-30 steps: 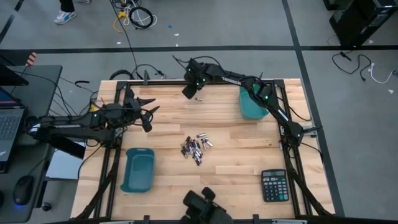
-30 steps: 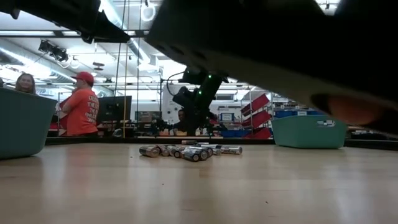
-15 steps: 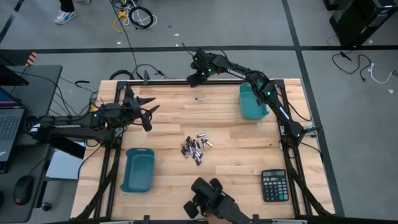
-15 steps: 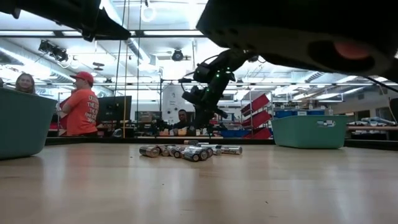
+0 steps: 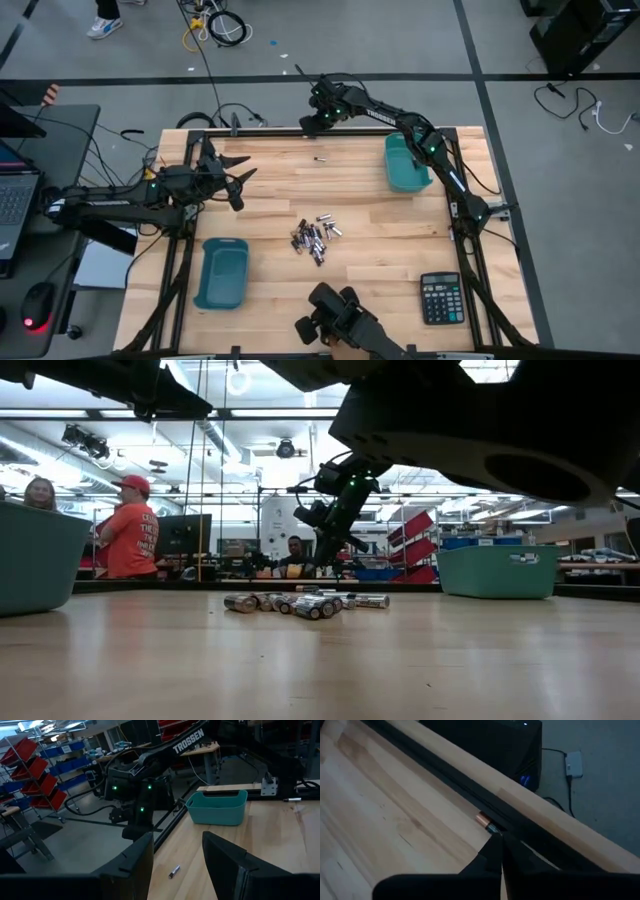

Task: Sort batteries
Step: Put the black battery into the green bin

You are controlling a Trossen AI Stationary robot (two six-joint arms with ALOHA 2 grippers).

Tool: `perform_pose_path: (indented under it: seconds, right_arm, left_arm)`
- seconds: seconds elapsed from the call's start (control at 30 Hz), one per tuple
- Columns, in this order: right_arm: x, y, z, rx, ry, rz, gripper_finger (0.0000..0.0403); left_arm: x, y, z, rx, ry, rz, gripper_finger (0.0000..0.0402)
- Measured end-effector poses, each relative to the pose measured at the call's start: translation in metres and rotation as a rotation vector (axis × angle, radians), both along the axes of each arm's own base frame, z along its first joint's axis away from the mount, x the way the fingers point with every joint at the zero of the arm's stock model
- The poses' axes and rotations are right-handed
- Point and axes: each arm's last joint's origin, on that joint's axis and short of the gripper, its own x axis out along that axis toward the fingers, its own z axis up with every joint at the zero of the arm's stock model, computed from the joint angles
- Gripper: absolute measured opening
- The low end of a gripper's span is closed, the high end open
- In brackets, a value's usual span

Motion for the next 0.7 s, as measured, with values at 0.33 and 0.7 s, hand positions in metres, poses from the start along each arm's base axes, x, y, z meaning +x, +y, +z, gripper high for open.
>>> perform_pose_path:
  seconds: [0.33,0.7]
  right_arm:
    - [0.004,0.006,-0.011,0.022,0.006,-0.038,0.0]
    - [0.013,0.003,-0.039,0.055,-0.002,-0.12,0.0]
  left_arm:
    - [0.0,0.0,0.0,-0.007,-0.006,0.001,0.017]
    - [0.0,0.0,0.003,-0.014,-0.038,0.002,0.017]
